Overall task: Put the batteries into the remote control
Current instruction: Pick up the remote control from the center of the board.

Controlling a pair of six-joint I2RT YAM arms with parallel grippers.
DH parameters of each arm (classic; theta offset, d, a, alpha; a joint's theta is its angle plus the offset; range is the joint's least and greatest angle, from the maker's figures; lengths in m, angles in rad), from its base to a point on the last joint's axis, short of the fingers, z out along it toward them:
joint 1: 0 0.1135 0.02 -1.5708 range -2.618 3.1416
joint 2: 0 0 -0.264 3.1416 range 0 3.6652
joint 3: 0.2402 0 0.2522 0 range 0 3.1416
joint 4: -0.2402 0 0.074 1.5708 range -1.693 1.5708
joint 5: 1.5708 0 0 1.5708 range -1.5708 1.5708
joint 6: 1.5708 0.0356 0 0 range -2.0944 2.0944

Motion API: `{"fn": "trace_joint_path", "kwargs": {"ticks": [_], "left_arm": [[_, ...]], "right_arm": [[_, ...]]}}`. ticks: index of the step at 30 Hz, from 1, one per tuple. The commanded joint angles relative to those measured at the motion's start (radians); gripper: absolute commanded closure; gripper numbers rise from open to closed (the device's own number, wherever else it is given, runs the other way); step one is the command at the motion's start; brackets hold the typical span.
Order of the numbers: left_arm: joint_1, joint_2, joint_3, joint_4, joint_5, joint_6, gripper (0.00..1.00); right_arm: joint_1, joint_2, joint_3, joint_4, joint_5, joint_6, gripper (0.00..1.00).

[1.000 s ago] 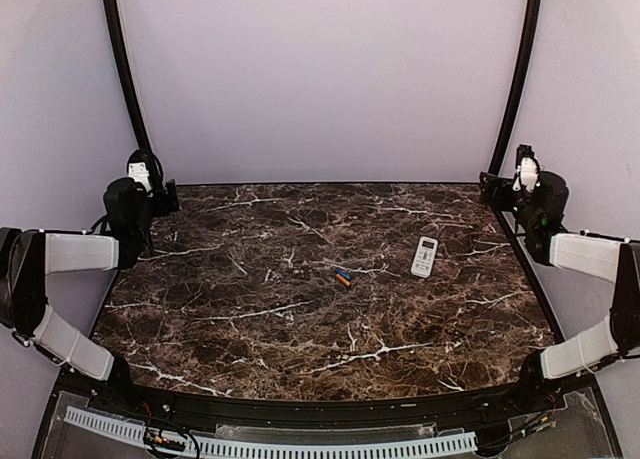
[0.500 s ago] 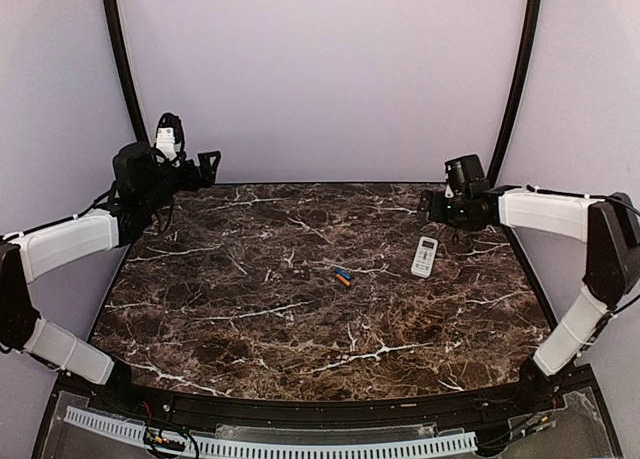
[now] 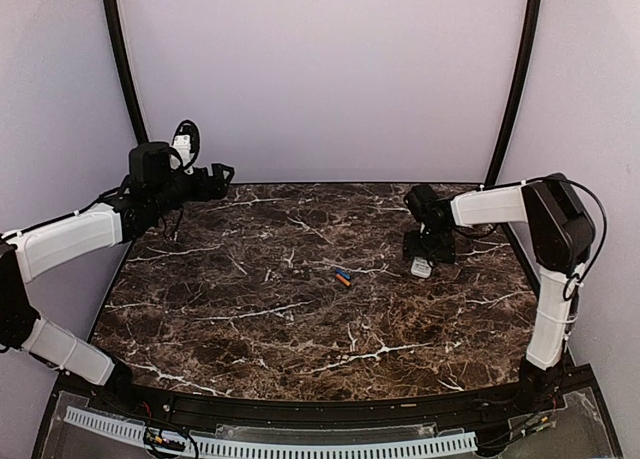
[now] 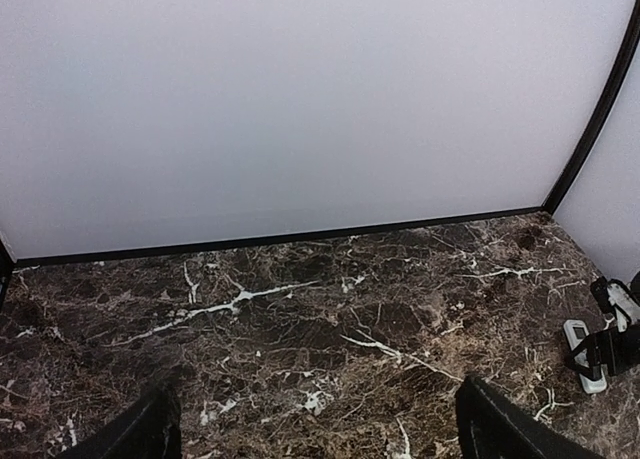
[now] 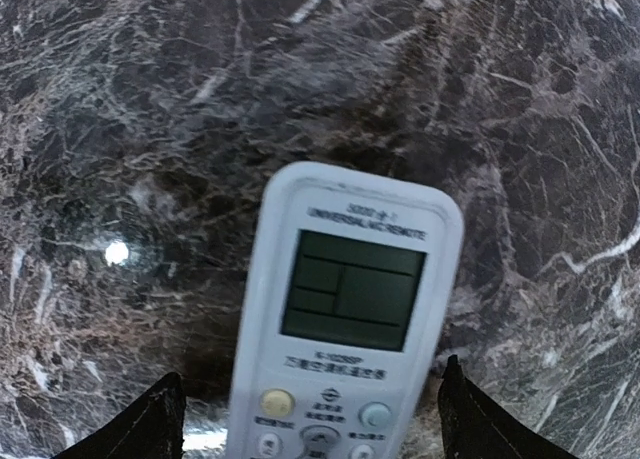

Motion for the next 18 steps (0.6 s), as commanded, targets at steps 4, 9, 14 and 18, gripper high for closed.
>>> {"fn": "trace_joint_path", "kwargs": {"ticks": [4, 9, 14, 18], "left_arm": [[-0.003, -0.052, 0.019, -0.046, 0.002, -0.024, 0.06], [-0.003, -0.069, 0.004, -0.014, 0.07, -0.028, 0.06], [-0.014, -0.099, -0.022, 0.073, 0.249, 0.01, 0.09], [-0.08, -0.142, -0.068, 0.118, 0.418, 0.193, 0.11]], "right_arm": [[0.029, 0.033, 0.035, -0.024, -0.012, 0.028, 0.42], [0.036, -0.032, 0.012, 0.027, -0.095, -0.07, 0.63], [0.074, -0.189, -0.013, 0.116, -0.366, -0.314, 0.7], [0.131, -0.317, 0.005, 0.113, -0.63, -0.517, 0.7]]}}
